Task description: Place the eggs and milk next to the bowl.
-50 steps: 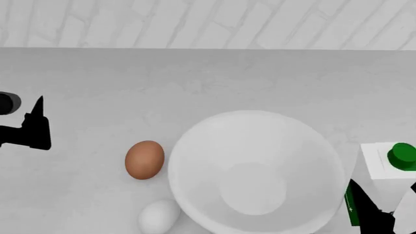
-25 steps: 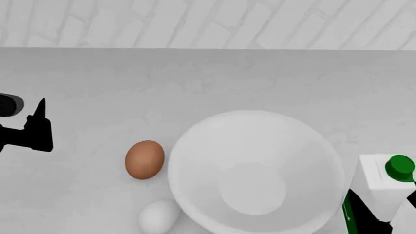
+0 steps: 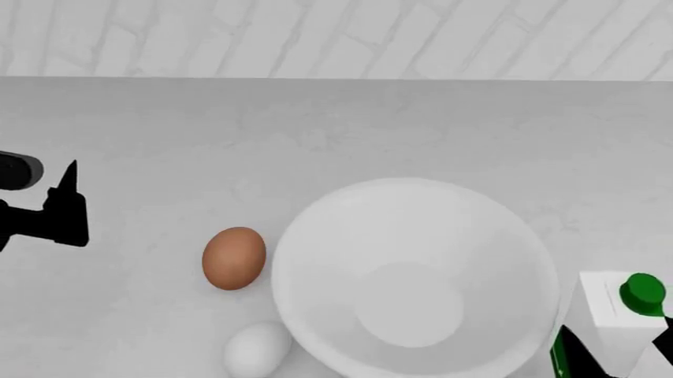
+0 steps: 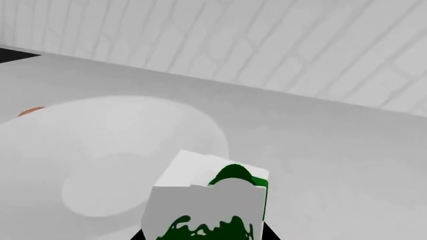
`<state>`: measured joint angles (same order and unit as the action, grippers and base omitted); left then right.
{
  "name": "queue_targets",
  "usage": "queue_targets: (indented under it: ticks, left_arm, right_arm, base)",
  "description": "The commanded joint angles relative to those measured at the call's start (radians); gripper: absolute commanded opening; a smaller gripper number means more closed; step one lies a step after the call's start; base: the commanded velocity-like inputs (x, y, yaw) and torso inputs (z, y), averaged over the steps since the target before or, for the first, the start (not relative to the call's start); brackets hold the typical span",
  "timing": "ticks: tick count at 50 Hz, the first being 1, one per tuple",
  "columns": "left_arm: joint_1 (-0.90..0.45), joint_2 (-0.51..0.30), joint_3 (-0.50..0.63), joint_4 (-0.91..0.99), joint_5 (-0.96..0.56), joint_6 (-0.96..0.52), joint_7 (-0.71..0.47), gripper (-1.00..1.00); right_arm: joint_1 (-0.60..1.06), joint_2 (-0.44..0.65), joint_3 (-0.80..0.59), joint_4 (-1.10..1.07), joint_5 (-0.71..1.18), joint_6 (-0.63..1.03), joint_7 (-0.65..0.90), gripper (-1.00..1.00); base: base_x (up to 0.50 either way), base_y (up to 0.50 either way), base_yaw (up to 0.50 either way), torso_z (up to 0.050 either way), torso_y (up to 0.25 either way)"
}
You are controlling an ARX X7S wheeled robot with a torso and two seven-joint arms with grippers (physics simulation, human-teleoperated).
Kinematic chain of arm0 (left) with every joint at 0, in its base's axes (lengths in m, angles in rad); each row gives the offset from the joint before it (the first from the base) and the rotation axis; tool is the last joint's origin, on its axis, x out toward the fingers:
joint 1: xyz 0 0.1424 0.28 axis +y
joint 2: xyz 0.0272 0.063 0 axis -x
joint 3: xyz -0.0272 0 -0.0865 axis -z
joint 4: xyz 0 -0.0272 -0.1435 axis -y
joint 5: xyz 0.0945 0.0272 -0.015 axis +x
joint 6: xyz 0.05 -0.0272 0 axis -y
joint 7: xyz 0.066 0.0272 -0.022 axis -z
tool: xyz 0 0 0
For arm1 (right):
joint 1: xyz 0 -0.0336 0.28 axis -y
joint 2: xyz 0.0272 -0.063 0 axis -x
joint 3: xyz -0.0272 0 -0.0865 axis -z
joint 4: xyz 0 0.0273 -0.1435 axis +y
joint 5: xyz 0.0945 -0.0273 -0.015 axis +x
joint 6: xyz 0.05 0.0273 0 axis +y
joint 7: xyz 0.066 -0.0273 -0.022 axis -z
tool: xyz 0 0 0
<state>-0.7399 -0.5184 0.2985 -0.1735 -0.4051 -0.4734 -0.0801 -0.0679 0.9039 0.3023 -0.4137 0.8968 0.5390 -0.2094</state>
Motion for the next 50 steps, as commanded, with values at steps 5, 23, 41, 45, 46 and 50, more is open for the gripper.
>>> queue_targets:
  ticks: [5,23,41,45,46,50]
  left_arm:
    - [-0.002,0.014,-0.013,-0.006,-0.034,-0.025,0.02,1.0]
    - [-0.014,0.02,-0.003,-0.027,-0.028,-0.018,0.025,1.0]
    - [-0.013,0.019,-0.002,-0.035,-0.029,-0.011,0.027,1.0]
    - [-0.01,0.017,-0.003,-0.03,-0.03,-0.014,0.024,1.0]
    - [-0.009,0.016,-0.002,-0.028,-0.03,-0.015,0.024,1.0]
    - [-0.003,0.009,-0.006,0.043,-0.046,-0.071,-0.004,1.0]
  right_arm:
    - [-0.047,-0.031,0.022,0.018,-0.058,-0.038,-0.053,-1.0]
    - [-0.033,-0.059,-0.02,0.064,-0.086,-0.07,-0.082,-1.0]
    - [-0.007,-0.088,-0.075,0.117,-0.117,-0.092,-0.106,-1.0]
    - [0.0,-0.095,-0.085,0.13,-0.121,-0.097,-0.111,-1.0]
    - [0.001,-0.096,-0.087,0.132,-0.121,-0.096,-0.112,-1.0]
    - [0.0,-0.101,-0.089,0.148,-0.128,-0.109,-0.123,-1.0]
  base:
    - [0.0,0.0,0.0,0.0,0.0]
    - [0.0,0.0,0.0,0.0,0.0]
    - [0.0,0.0,0.0,0.0,0.001]
    - [0.0,0.0,0.0,0.0,0.0]
    - [0.0,0.0,0.0,0.0,0.0]
    - [0.0,0.0,0.0,0.0,0.0]
